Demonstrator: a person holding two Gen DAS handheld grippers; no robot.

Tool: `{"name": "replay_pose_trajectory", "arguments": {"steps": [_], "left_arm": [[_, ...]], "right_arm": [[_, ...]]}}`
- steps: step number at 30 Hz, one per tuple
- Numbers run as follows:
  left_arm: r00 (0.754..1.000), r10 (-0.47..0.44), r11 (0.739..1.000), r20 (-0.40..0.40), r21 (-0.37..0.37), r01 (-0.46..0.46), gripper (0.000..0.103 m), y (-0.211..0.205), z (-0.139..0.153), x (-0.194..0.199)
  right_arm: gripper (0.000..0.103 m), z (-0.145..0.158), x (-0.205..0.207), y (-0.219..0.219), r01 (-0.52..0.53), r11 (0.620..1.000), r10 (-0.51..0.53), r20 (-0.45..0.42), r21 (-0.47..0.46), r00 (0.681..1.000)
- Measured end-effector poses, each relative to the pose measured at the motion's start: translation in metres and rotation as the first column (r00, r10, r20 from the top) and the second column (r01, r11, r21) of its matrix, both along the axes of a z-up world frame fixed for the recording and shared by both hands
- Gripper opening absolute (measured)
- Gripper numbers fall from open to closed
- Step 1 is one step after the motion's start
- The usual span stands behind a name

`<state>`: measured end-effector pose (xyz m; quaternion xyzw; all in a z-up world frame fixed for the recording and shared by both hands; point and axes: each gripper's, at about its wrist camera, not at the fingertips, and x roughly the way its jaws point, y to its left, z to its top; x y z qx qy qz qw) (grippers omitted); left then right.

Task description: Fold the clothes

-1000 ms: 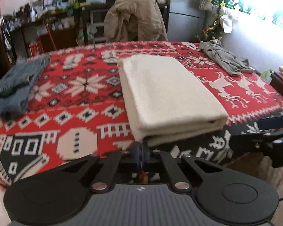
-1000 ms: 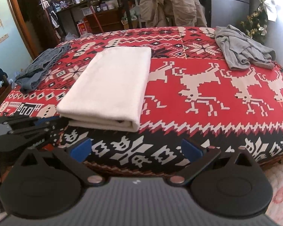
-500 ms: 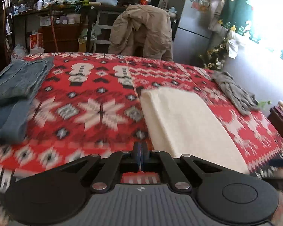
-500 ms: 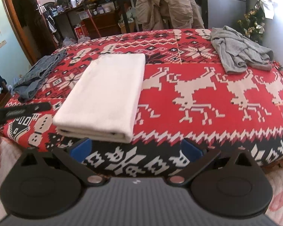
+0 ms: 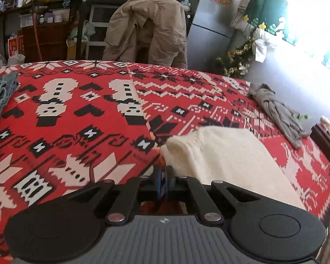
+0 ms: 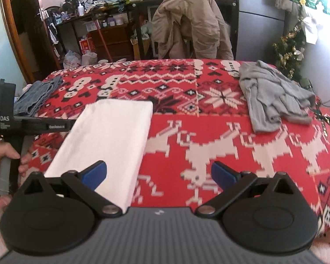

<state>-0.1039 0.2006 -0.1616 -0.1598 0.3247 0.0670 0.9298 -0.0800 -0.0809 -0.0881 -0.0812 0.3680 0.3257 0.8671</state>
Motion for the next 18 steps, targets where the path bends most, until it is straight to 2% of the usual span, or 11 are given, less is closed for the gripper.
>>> {"name": "replay_pose_trajectory", "arguments": {"steps": [4,13,14,16,18], "left_arm": [[1.000,-0.010,1.000,0.006,-0.027,0.010,0.001,0.006,0.000,0.007],[0.999,-0.044,0.999,-0.030,0.006,0.044,0.000,-0.009,0.003,-0.003],[0.999,-0.044,0.999,-0.031,0.005,0.044,0.000,-0.011,0.003,-0.005],[0.999,-0.044,0.999,-0.031,0.012,0.044,0.000,-0.015,0.004,-0.010],[0.998,-0.045,0.999,-0.033,0.023,0.045,0.000,-0.018,0.005,-0.015]], "right_arm": [[0.102,0.001,0.009,0.021,-0.029,0.999,0.029,0.019,0.013,0.999],[0.102,0.000,0.011,0.075,-0.127,0.992,0.126,0.085,0.007,0.988],[0.100,-0.001,0.011,0.080,-0.139,0.990,0.138,0.088,0.003,0.986],[0.088,-0.006,0.010,0.089,-0.159,0.987,0.159,0.087,-0.006,0.984],[0.068,-0.011,0.009,0.099,-0.168,0.985,0.169,0.076,-0.025,0.983]]}}
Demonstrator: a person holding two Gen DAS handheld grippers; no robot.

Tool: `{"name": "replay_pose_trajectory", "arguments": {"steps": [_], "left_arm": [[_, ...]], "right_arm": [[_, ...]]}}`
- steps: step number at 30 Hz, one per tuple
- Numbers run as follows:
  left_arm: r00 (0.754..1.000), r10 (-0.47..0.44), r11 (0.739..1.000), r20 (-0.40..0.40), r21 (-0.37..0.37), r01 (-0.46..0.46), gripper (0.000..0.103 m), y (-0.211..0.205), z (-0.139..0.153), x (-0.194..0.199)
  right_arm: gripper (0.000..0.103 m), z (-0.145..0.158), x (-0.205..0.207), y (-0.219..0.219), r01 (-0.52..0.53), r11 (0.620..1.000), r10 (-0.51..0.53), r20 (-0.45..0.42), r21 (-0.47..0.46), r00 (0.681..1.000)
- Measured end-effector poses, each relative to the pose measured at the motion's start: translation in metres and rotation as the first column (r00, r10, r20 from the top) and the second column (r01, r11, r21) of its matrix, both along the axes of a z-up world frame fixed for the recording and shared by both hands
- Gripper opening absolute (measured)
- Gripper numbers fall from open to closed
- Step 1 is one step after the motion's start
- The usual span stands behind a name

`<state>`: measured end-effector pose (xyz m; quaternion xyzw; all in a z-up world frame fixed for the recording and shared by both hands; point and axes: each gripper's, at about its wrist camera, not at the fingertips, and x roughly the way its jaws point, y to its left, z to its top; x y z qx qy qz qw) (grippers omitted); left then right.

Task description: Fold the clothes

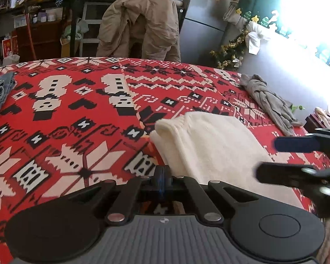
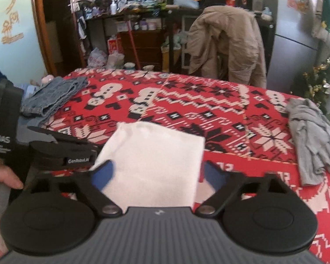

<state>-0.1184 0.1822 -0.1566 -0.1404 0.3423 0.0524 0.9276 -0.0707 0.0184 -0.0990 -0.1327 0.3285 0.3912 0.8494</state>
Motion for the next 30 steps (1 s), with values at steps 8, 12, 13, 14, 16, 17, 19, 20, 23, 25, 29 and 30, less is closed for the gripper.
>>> {"name": "replay_pose_trajectory", "arguments": {"steps": [8,12,13,14,16,17,19,20,23,25,29,30], "left_arm": [[1.000,-0.019,0.995,-0.007,0.094,0.020,0.000,-0.020,0.005,-0.016],[0.999,-0.046,0.987,-0.002,0.155,0.046,0.000,-0.032,0.009,-0.026],[0.999,-0.054,0.984,-0.003,0.169,0.054,0.000,-0.035,0.009,-0.028],[0.998,-0.056,0.984,-0.005,0.169,0.056,0.000,-0.036,0.009,-0.030],[0.998,-0.058,0.984,-0.009,0.169,0.058,0.000,-0.038,0.009,-0.033],[0.998,-0.059,0.984,-0.011,0.169,0.060,0.000,-0.039,0.009,-0.035],[0.998,-0.053,0.987,-0.018,0.148,0.055,0.000,-0.038,0.008,-0.038],[0.998,-0.051,0.989,-0.021,0.140,0.054,0.000,-0.039,0.009,-0.041],[0.998,-0.053,0.992,-0.031,0.111,0.056,0.000,-0.040,0.008,-0.048],[0.998,-0.057,0.994,-0.040,0.097,0.060,0.000,-0.042,0.009,-0.054],[0.997,-0.063,0.993,-0.053,0.092,0.068,0.000,-0.050,0.010,-0.067],[0.996,-0.067,0.993,-0.055,0.093,0.072,0.000,-0.053,0.011,-0.071]], "right_arm": [[0.048,-0.015,-0.005,0.023,-0.021,0.999,0.020,-0.027,-0.034,0.999],[0.049,-0.016,-0.005,0.025,-0.023,0.999,0.022,-0.032,-0.032,0.999],[0.049,-0.016,-0.005,0.025,-0.022,0.999,0.021,-0.033,-0.031,0.999],[0.049,-0.016,-0.005,0.025,-0.022,0.999,0.021,-0.035,-0.031,0.999],[0.049,-0.016,-0.005,0.025,-0.021,0.999,0.020,-0.037,-0.030,0.999],[0.049,-0.016,-0.005,0.025,-0.021,0.999,0.020,-0.039,-0.029,0.999],[0.049,-0.016,-0.005,0.025,-0.019,0.999,0.018,-0.040,-0.029,0.999],[0.049,-0.016,-0.005,0.026,-0.020,0.999,0.019,-0.040,-0.030,0.999],[0.050,-0.017,-0.005,0.026,-0.018,0.999,0.017,-0.041,-0.028,0.999],[0.050,-0.017,-0.005,0.026,-0.017,1.000,0.016,-0.041,-0.026,0.999],[0.050,-0.017,-0.006,0.026,-0.017,1.000,0.016,-0.040,-0.026,0.999],[0.050,-0.017,-0.006,0.026,-0.017,1.000,0.016,-0.039,-0.026,0.999]]}}
